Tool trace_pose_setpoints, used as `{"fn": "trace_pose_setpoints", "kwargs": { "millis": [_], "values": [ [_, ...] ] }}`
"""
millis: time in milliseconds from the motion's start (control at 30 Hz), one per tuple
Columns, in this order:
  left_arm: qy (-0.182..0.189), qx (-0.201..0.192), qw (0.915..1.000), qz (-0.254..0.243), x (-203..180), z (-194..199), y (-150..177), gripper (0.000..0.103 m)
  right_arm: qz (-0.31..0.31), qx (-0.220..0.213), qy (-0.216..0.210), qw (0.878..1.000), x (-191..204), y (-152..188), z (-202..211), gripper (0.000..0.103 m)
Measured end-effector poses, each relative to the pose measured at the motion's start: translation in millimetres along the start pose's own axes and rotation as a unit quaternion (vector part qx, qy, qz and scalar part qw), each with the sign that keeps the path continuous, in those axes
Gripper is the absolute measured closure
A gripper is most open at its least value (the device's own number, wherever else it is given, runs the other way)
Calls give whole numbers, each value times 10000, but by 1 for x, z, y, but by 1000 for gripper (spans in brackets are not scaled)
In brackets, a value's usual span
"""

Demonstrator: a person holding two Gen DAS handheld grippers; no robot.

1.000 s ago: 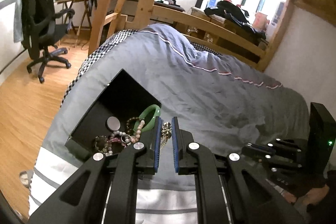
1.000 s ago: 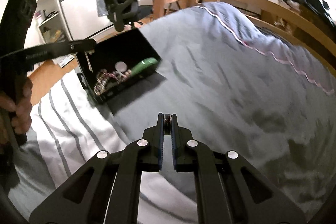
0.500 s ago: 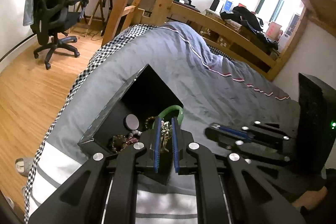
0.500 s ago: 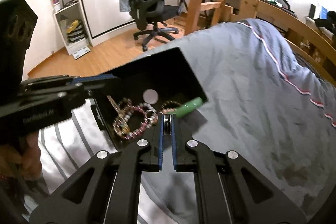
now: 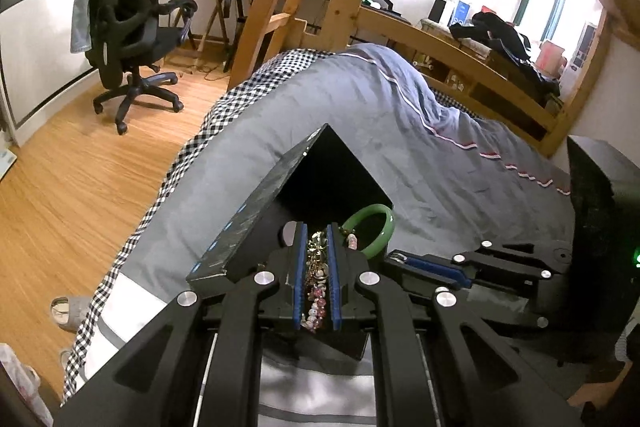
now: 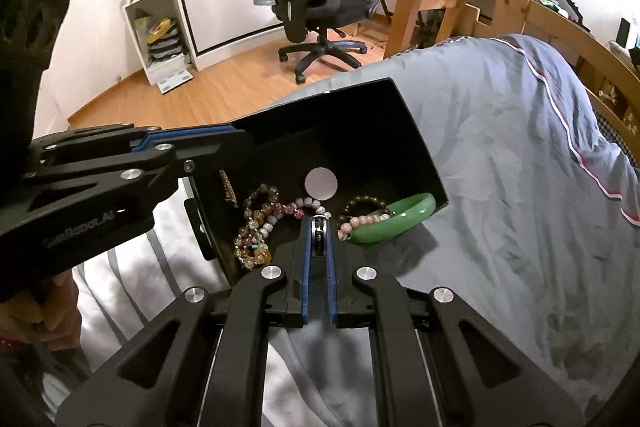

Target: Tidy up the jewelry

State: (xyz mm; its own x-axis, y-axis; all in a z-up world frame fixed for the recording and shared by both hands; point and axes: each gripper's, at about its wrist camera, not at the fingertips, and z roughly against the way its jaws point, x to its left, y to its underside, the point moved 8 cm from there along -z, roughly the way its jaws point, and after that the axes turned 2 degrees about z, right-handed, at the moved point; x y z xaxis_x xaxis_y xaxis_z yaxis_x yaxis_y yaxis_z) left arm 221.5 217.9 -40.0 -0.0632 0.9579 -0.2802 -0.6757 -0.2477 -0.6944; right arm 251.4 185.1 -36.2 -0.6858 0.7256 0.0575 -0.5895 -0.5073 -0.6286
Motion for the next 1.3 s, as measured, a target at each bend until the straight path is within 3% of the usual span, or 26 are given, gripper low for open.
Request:
{"fn": "trace_pose_setpoints", "kwargs": {
  "millis": [300, 367, 433, 467, 500, 567, 600, 667, 733, 800, 1033, 1300],
  "values": [
    [-59, -12, 9999, 142, 8, 1, -1, 93, -102, 67, -134, 9998, 6, 1, -12, 95],
    [-63, -12, 9999, 158, 9, 1, -1, 92, -174, 72, -187, 9996, 5, 1, -14, 91],
    [-120, -27, 9998, 168, 10, 2, 0, 77, -271, 31, -259, 9993, 5, 1, -13, 69],
    [-154, -51, 9997, 166, 11, 3, -1, 67, -318, -44, -240, 9992, 4, 1, -11, 43],
    [-131, -95, 9997, 178, 11, 5, -2, 58, -352, -141, -205, 9991, 3, 0, -8, 26],
    [-110, -170, 9996, 173, 9, 8, -3, 47, -457, -332, -197, 9982, 0, -2, -1, 19],
    [-213, -268, 9993, 142, 9, 11, -4, 29, -507, -349, -177, 9979, -2, -2, 2, 13],
    [-432, -488, 9978, 98, 10, 18, -7, 15, -627, -454, -67, 9970, -9, 0, 10, 11],
    [-365, -635, 9973, 112, 9, 26, -11, 15, -740, -483, -2, 9961, -14, 2, 18, 7],
    [-250, -746, 9967, 205, 7, 32, -12, 6, -862, -591, 78, 9945, -20, 4, 30, 4],
    [-459, -809, 9956, 69, -3, 49, -2, 6, -964, -830, 156, 9917, -21, 12, 79, 4],
    [-960, -500, 9917, -689, -19, 61, 35, 6, -746, -732, 277, 9941, -5, 45, 111, 4]
  ]
}}
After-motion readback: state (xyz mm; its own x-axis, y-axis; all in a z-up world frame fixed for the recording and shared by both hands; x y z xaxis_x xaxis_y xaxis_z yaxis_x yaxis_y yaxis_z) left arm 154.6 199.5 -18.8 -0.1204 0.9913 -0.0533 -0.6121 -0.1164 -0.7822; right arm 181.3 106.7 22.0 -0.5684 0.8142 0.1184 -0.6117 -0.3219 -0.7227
